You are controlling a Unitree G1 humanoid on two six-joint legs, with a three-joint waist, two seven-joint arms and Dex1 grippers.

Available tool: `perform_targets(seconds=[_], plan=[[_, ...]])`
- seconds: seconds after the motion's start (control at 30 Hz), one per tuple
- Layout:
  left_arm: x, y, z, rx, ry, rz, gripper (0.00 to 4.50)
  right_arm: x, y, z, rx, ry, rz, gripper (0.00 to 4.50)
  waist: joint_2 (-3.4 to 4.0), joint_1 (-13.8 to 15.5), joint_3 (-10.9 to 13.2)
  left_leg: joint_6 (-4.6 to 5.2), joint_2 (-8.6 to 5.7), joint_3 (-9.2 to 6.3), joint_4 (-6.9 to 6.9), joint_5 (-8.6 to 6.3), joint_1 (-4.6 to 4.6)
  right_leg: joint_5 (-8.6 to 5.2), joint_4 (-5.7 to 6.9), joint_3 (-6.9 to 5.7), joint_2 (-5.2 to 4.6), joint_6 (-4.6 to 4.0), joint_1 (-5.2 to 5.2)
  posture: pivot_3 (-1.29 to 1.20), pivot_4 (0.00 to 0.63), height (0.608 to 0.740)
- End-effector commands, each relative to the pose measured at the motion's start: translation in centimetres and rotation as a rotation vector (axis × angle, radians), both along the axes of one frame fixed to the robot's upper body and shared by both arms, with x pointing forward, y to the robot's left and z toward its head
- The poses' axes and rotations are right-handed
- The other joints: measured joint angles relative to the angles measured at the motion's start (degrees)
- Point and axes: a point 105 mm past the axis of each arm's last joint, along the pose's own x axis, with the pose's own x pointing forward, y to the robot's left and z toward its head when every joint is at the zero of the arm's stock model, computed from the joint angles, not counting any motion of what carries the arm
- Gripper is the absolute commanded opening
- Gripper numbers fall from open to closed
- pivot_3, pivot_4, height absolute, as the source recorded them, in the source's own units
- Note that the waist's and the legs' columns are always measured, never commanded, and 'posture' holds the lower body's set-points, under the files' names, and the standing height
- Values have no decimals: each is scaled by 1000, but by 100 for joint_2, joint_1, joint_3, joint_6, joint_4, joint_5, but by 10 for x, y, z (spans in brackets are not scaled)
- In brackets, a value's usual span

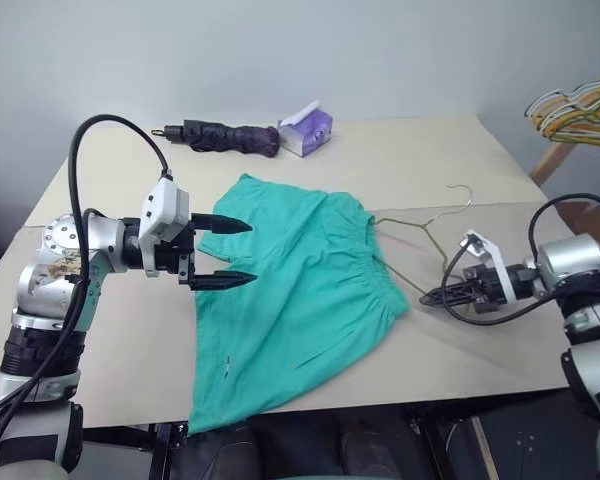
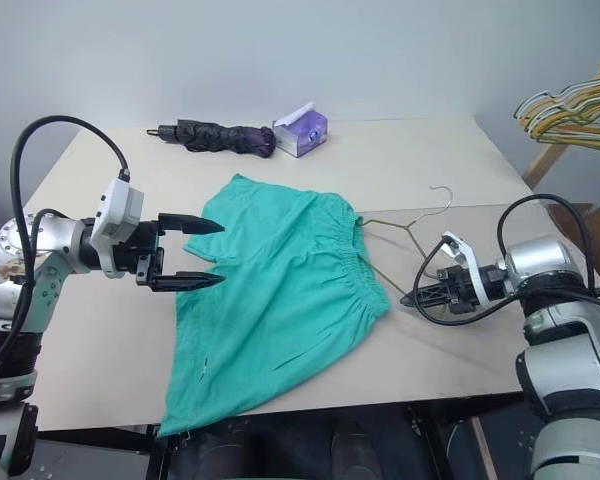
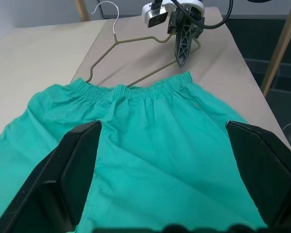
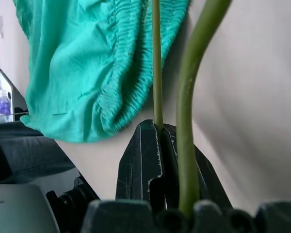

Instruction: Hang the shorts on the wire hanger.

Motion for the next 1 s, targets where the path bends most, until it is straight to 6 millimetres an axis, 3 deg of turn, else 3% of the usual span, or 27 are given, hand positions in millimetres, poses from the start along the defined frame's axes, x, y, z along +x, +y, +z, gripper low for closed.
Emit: perform_targets(seconds=[0.03, 0.57, 0.7, 0.8, 1.0], plan=[[-2, 1, 13, -2, -53, -8, 4442, -2, 3, 13, 38, -26, 61, 0, 0, 35, 0, 0, 0, 0, 0, 0, 0, 0, 0, -1, 0, 0, 0, 9, 89, 740], [-2, 0, 13, -1, -56, -7, 4442, 25, 9, 16, 10, -120, 11, 0, 0, 46, 0, 0, 0, 0, -1, 0, 1, 1, 1, -1, 2, -2, 1, 12, 84, 740], [0, 1, 14, -2, -62, 6, 4442, 31, 3, 32, -112, -323, 97, 0, 1, 45, 0, 0, 1, 0, -1, 0, 1, 1, 2, -1, 2, -2, -1, 4, 82, 740], [5, 3, 16, -3, -76, 26, 4442, 36, 3, 52, -338, -660, 156, 0, 0, 70, 0, -1, 2, -2, -4, 0, -5, 0, 1, -4, 2, 0, -6, -18, 76, 740], [25, 6, 30, 11, -145, 49, 4442, 20, 19, 84, -618, -1017, 308, 0, 1, 71, -1, -1, 1, 1, -1, 0, -10, 2, 4, -4, 1, 0, -12, -60, 61, 740]])
